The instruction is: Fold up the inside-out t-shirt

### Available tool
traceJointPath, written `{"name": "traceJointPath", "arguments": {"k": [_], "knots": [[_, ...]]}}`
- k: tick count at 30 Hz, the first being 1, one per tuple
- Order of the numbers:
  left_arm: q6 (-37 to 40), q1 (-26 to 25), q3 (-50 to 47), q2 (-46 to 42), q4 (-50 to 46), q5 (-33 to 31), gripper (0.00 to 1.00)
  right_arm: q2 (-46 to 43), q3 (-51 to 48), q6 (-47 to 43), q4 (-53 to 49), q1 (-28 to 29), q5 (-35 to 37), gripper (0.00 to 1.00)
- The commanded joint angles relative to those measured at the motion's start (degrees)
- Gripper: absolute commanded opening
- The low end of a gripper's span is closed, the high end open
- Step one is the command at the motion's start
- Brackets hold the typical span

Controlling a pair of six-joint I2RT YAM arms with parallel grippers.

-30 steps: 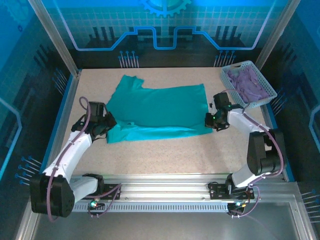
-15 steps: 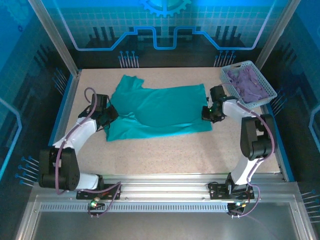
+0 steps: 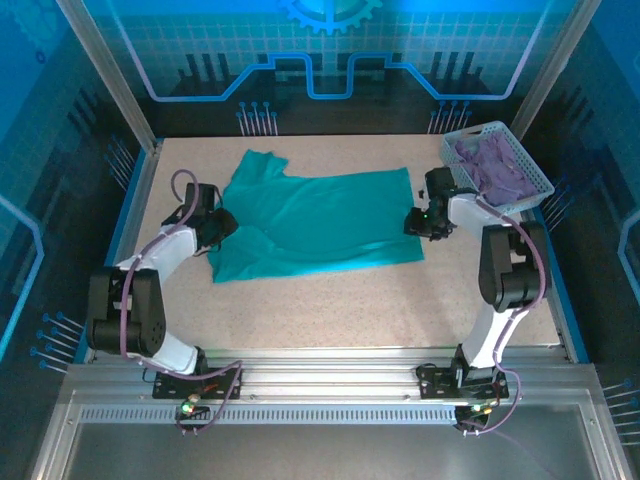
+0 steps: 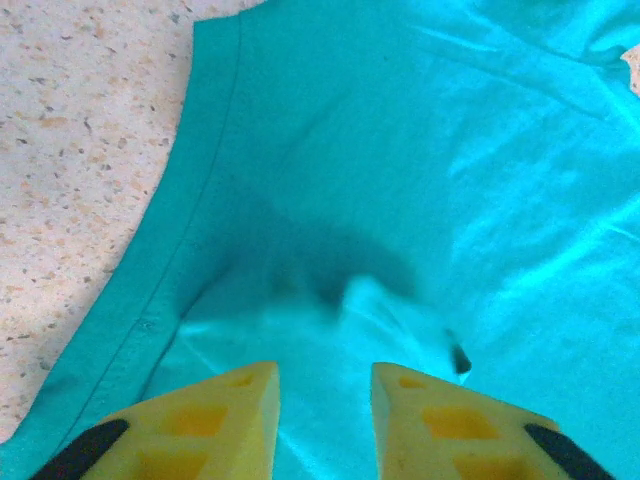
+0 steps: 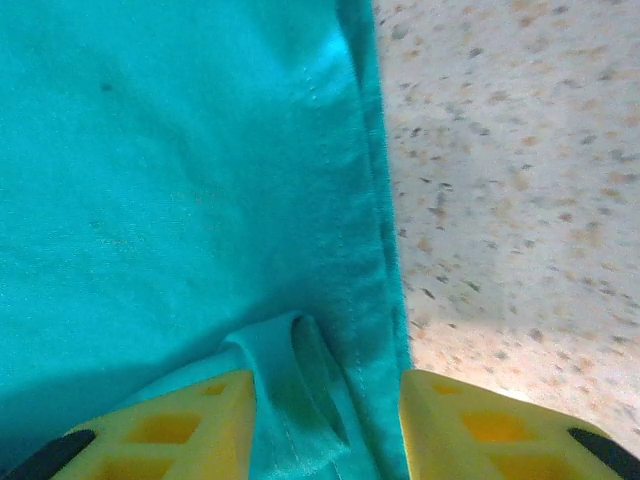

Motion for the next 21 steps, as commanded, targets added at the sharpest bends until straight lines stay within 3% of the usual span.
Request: {"name": "traceJointPath", "arguments": {"k": [1, 5, 9, 15, 21], "knots": [[0.4, 1.0, -2.0, -3.8, 1.1, -2.7, 0.37, -6.3, -2.0, -0.6, -1.3, -0.7, 2.1, 0.45], [0.1, 1.1, -3.3, -7.3, 1.0, -3.4, 0.47, -10.4, -5.0, -0.8, -0.4, 0.6, 1.1, 0.5], [-2.3, -0.9, -6.5, -10.7, 4.4, 2.4, 0.5, -10.2, -5.9, -1.9, 0.3, 7.0, -1.0, 0.49], [-4.0, -6.1, -10.9, -11.1, 6.6, 6.6, 0.51, -4.8, -4.8, -2.2, 0.7, 14.7, -1.8, 0.42], [-3.9, -7.0, -13.9, -7.8, 9.5, 6.5, 0.51, 2.6, -0.1, -1.7, 1.3, 16.1, -1.4, 0.34]]}}
